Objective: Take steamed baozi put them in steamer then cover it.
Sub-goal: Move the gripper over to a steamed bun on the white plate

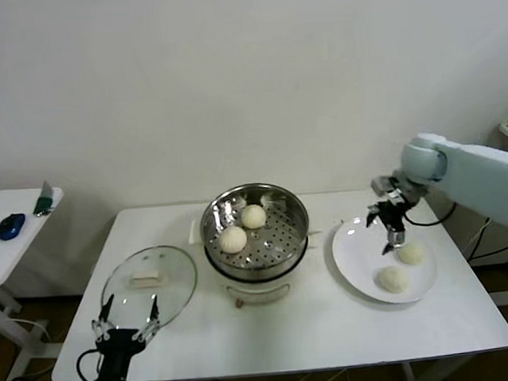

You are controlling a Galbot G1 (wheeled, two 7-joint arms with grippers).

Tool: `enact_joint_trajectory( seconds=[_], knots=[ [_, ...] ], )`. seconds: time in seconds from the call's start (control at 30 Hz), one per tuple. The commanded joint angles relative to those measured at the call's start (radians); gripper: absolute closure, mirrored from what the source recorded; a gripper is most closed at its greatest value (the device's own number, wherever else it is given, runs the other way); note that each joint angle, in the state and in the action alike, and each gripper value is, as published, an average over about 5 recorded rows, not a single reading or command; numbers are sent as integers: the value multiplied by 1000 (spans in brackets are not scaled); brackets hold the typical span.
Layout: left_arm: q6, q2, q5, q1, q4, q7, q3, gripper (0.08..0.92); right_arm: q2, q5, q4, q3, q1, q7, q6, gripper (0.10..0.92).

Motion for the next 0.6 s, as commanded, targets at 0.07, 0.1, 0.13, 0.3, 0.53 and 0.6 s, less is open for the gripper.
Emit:
enact_joint_trajectory(
  seconds=[0.07,0.1,0.13,0.3,0.53,0.6],
  knots=[
    [3,-10,9,5,2,1,-4,177,-85,-183,-28,156,-270,-6,34,203],
    [4,-12,11,5,3,0,-3,177,-79,-187,-32,161,-280,-6,34,203],
    [6,-13,13,6,3,0,-3,177,-73,-191,-38,166,-289,-4,35,203],
    [8,-17,18,11,6,-1,1,177,-43,-209,-72,195,-317,5,44,203],
    [4,-20,20,11,16,-4,0,177,-5,-229,-117,223,-332,8,54,203],
    [3,-20,21,12,17,-5,0,177,8,-233,-133,234,-333,9,57,203]
  ],
)
